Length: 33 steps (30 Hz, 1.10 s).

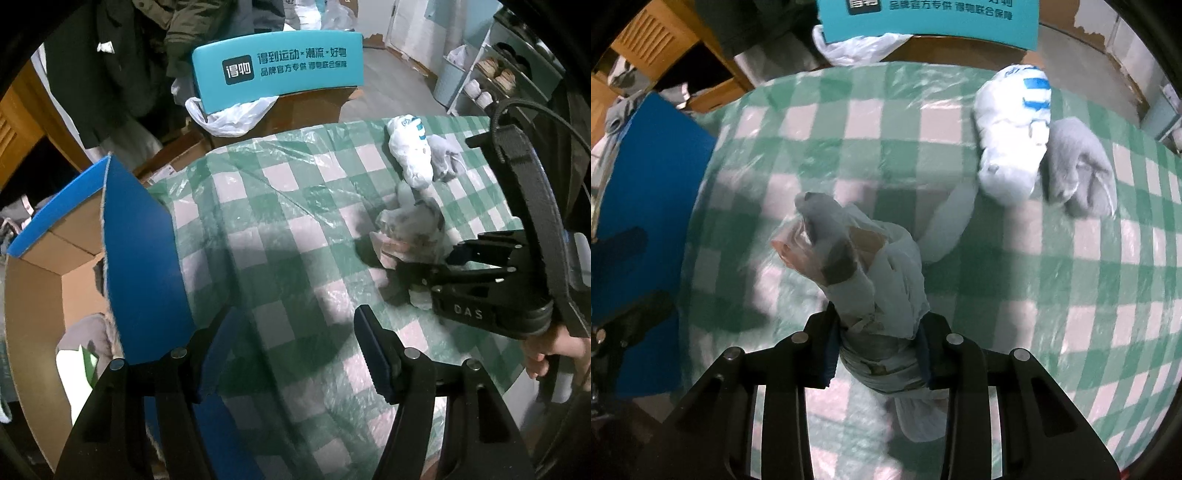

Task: Organize soft objects
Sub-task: 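Grasp the white plastic bag bundle with the right tool and lift it, then grasp the small white item with the left tool while the right tool holds the plastic bag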

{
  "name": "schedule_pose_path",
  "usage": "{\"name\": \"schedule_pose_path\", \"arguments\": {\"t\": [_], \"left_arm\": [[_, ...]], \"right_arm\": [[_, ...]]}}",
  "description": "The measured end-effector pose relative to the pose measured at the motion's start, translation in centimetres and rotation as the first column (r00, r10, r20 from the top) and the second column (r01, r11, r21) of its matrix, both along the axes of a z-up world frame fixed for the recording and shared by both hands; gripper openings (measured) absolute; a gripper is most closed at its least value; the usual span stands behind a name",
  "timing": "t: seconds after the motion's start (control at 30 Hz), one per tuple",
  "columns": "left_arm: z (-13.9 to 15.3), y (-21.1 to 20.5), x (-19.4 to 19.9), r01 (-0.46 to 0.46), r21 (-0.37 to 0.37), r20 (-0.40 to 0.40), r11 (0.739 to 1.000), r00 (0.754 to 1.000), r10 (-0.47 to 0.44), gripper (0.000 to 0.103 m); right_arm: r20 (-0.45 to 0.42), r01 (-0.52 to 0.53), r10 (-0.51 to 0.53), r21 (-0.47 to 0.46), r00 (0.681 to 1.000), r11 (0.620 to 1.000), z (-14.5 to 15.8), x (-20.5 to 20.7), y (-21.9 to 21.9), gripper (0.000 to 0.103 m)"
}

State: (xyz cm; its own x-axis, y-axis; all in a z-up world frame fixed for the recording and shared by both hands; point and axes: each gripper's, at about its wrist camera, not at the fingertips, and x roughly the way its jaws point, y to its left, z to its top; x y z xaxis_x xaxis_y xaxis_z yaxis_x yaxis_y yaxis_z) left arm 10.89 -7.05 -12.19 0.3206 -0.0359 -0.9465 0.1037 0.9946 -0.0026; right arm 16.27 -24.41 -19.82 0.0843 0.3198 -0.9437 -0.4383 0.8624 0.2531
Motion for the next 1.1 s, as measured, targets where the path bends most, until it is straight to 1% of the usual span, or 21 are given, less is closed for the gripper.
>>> {"name": "schedule_pose_path", "arguments": {"t": [0.17,0.33,0.43,0.57,0.7,0.8,0.93,1.1], "left_arm": [[0.2,-0.4,-0.8,0.009,0.012,0.008,1.0,1.0,-0.01,0.07],[0.0,-1.2,-1.0,0.015,0.019,0.003,1.0,1.0,-0.015,0.07],[-0.3,-1.8,-0.7,0.013,0.005,-0.01,1.0,1.0,-0.013,0.071],[-0.7,-3.3,0.0,0.015,-0.018,-0.023,1.0,1.0,-0.015,0.071],[-1.1,-5.3,1.0,0.029,-0.018,-0.027,0.999,0.999,-0.03,0.071],[-1.6,-6.8,2.0,0.038,-0.017,-0.027,0.999,0.999,-0.038,0.077],[-2.3,-8.4,3.7,0.03,-0.041,-0.027,0.999,0.999,-0.031,0.077],[-2.9,-9.6,5.5,0.013,-0.055,-0.004,0.998,1.0,-0.013,0.077]], "right_arm": [[0.027,0.01,-0.01,0.023,1.0,1.0,1.7,-1.1,-0.9,0.032],[0.057,0.069,-0.071,0.04,0.996,0.997,3.7,-1.6,-3.9,0.032],[0.065,0.119,-0.122,0.047,0.99,0.992,4.3,-1.3,-6.2,0.032],[0.062,0.193,-0.195,0.048,0.979,0.98,4.2,-0.8,-9.9,0.032],[0.069,0.234,-0.236,0.035,0.969,0.972,3.9,-0.4,-12.4,0.032],[0.065,0.253,-0.255,0.041,0.965,0.967,3.4,0.0,-13.3,0.032],[0.062,0.269,-0.273,0.059,0.96,0.961,3.1,0.7,-14.1,0.032],[0.072,0.273,-0.276,0.046,0.958,0.961,2.5,1.6,-14.8,0.032]]}}
